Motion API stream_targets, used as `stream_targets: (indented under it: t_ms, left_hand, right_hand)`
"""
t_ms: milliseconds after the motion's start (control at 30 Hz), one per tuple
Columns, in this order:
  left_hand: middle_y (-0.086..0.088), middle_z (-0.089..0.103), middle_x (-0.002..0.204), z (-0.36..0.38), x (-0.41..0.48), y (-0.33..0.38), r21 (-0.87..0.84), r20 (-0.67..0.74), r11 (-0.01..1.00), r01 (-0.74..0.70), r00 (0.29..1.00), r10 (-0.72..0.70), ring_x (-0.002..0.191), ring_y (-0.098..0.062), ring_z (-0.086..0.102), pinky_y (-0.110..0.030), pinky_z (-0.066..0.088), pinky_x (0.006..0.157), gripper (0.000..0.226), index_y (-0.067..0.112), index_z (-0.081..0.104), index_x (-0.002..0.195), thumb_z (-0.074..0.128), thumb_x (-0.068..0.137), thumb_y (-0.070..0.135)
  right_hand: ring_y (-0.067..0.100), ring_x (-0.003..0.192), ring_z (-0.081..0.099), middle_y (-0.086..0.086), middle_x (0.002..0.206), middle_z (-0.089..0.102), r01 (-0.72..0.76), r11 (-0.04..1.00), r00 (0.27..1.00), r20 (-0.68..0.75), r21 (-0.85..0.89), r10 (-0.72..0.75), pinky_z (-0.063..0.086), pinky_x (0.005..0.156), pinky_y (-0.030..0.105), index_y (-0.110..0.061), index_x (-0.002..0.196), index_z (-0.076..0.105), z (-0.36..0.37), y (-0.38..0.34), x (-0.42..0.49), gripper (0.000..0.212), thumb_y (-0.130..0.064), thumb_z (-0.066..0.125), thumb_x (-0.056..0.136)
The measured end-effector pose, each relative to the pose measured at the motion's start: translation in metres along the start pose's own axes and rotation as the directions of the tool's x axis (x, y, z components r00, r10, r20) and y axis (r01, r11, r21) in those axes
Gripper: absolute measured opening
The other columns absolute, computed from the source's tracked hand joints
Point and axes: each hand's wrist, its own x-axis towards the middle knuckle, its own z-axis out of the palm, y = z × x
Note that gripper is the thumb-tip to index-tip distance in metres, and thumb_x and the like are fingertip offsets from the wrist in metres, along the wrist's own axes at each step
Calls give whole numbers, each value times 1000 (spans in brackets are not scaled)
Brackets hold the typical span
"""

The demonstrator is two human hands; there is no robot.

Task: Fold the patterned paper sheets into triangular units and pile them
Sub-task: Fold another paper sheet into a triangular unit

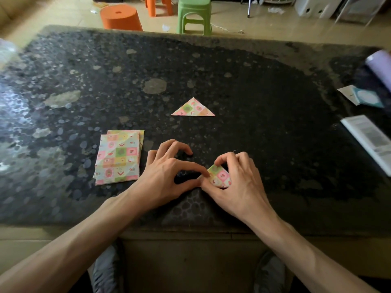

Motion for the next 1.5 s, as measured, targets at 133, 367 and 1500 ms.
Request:
stream_targets:
  t_ms: [133,367,1500]
  left_hand:
    - [20,35,134,-7,2,0,33,88,999,0,996,-2,142,-11,19,-42,26,106,33,69,59,119,50,88,70]
    - [23,25,147,-28,3,1,46,272,999,-14,962,1,147,-6,7,-31,11,105,44,74,48,127,62,98,44]
    - [20,31,143,-26,-2,8,-23,211,999,37,977,-31,146,-5,10,-41,15,114,34,68,58,123,62,97,47]
  right_hand:
    - [10,102,42,-9,113,37,21,999,999,-44,-47,-23,46,89,29,-37,116,45,6,0,-2,61,-82,56,75]
    - [11,108,41,-9,117,36,10,999,1000,-5,-50,-10,41,92,28,-36,120,45,3,-1,-1,62,-75,67,77]
    - [7,100,28,-10,111,23,-43,988,999,24,-148,47,30,84,26,-37,119,36,3,-12,-1,74,-84,65,70]
